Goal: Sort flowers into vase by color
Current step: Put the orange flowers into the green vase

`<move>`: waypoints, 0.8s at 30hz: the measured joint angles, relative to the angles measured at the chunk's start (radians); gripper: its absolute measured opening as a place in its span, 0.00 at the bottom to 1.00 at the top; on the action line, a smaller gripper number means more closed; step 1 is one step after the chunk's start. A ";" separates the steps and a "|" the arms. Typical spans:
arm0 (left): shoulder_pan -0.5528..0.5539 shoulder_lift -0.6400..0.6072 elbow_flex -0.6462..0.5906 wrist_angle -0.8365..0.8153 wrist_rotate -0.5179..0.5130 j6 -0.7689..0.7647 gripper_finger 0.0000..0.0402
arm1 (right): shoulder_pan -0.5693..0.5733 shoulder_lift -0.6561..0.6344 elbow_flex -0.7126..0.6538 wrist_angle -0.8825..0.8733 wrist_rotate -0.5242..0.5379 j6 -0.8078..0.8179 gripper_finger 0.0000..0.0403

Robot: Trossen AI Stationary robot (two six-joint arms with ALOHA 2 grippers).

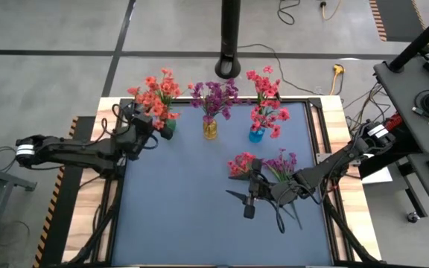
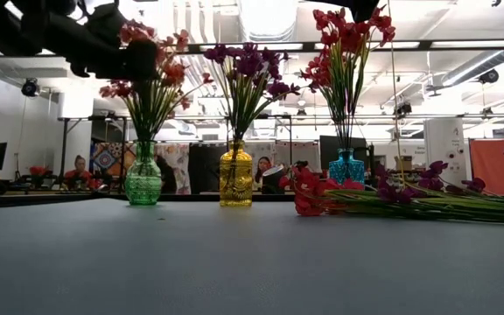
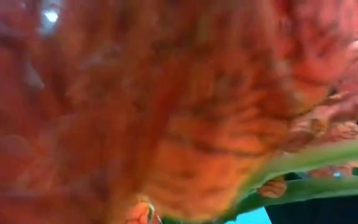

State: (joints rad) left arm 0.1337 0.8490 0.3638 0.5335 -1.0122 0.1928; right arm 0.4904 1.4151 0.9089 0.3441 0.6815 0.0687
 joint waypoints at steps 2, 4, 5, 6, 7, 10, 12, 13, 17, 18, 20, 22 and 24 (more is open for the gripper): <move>-0.002 0.001 0.037 -0.097 0.000 -0.049 0.63 | 0.000 0.000 0.000 0.000 0.000 0.000 0.50; -0.002 0.004 0.084 -0.223 0.000 -0.110 0.63 | 0.000 0.000 0.000 0.000 0.000 0.000 0.50; -0.002 0.008 0.109 -0.288 0.000 -0.140 0.63 | 0.000 0.000 0.000 0.000 0.000 0.000 0.50; -0.002 0.011 0.136 -0.354 0.000 -0.168 0.63 | 0.000 0.000 0.000 0.000 0.000 0.000 0.50; -0.002 0.015 0.160 -0.413 0.000 -0.194 0.63 | 0.000 0.000 0.000 0.000 0.000 0.000 0.50; -0.002 0.023 0.214 -0.536 -0.003 -0.238 0.63 | 0.000 0.000 0.000 0.000 0.000 -0.001 0.50; -0.002 0.023 0.229 -0.572 -0.011 -0.254 0.63 | 0.000 0.000 0.000 -0.001 0.000 -0.001 0.50; -0.002 0.021 0.235 -0.583 -0.011 -0.261 0.63 | 0.000 0.000 0.000 -0.003 0.000 -0.001 0.50; -0.012 0.016 0.272 -0.700 -0.010 -0.318 0.63 | 0.000 0.000 0.000 -0.004 0.000 -0.001 0.50; -0.017 0.016 0.289 -0.752 -0.010 -0.337 0.63 | 0.000 0.000 0.000 -0.004 0.000 -0.001 0.50; -0.028 0.019 0.325 -0.855 -0.007 -0.380 0.63 | 0.000 0.000 0.000 -0.005 0.000 -0.001 0.50; -0.042 0.022 0.361 -0.959 0.002 -0.422 0.63 | 0.000 0.000 0.000 -0.005 -0.001 -0.001 0.50; -0.057 0.024 0.399 -1.063 0.009 -0.470 0.63 | 0.000 0.000 0.000 -0.005 -0.001 -0.001 0.50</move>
State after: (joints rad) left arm 0.0763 0.8730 0.7629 -0.5294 -1.0029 -0.2769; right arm 0.4904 1.4155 0.9085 0.3393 0.6808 0.0681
